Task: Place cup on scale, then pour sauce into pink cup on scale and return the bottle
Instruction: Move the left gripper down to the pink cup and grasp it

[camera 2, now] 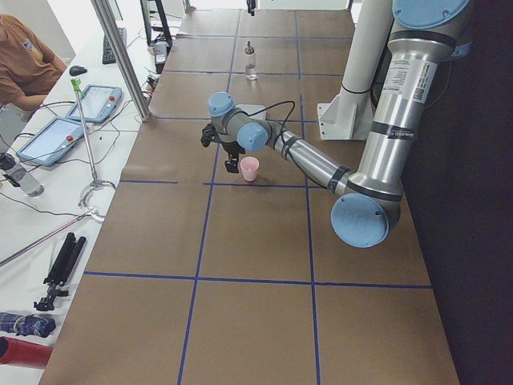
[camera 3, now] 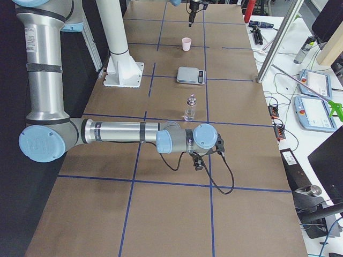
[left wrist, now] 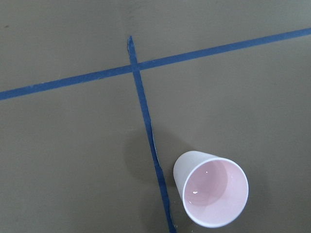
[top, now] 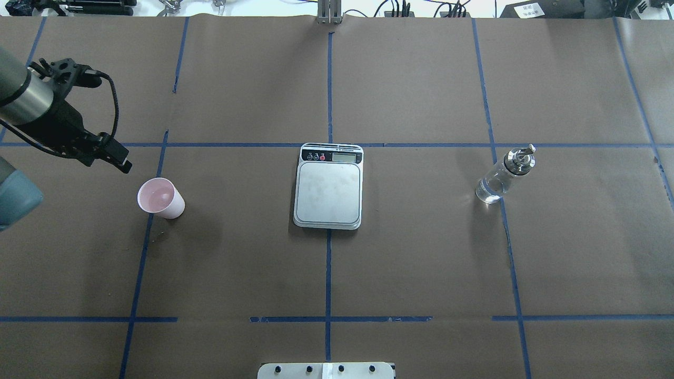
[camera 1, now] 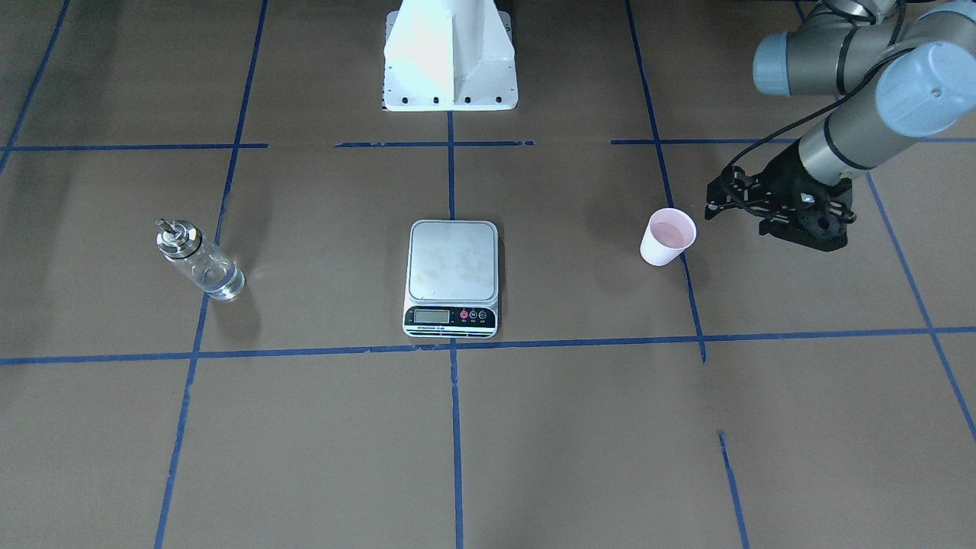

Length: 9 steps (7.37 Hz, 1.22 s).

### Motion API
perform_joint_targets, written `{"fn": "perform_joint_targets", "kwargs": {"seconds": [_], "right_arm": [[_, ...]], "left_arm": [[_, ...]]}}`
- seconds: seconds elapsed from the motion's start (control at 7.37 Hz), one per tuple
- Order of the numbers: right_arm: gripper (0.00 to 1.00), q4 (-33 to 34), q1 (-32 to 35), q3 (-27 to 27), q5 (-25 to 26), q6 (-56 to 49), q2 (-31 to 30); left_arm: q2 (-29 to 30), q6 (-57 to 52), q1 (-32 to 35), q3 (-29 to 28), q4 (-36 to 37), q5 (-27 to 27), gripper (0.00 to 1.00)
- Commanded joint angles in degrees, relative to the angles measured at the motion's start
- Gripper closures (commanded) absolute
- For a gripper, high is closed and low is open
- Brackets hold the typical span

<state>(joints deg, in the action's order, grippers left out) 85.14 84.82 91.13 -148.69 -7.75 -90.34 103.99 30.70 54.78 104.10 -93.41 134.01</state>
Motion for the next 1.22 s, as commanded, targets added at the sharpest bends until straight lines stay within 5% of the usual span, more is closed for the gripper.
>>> {"fn": "perform_joint_targets", "kwargs": {"seconds": [0.0, 0.68, 0.95, 1.09], "right_arm": [[0.00, -0.1, 0.0, 0.0, 0.0, -0.2, -0.1], [0.00, -0.1, 0.0, 0.3, -0.4, -0.3, -0.4], [0.00, -0.1, 0.0, 0.4, -0.4, -0.3, -0.4], [0.00, -0.1, 0.0, 0.4, -0.4, -0.3, -0.4]], "left_arm": [[0.8, 0.3, -3.5, -2.2, -0.9, -4.1, 0.11], [1.7, -0.2, -5.9, -5.3, -2.7, -4.2, 0.52], [2.1, -0.2, -6.2, -5.6, -2.7, -4.2, 0.53], [2.2, 0.0, -6.3, -5.5, -2.7, -4.2, 0.80]]}}
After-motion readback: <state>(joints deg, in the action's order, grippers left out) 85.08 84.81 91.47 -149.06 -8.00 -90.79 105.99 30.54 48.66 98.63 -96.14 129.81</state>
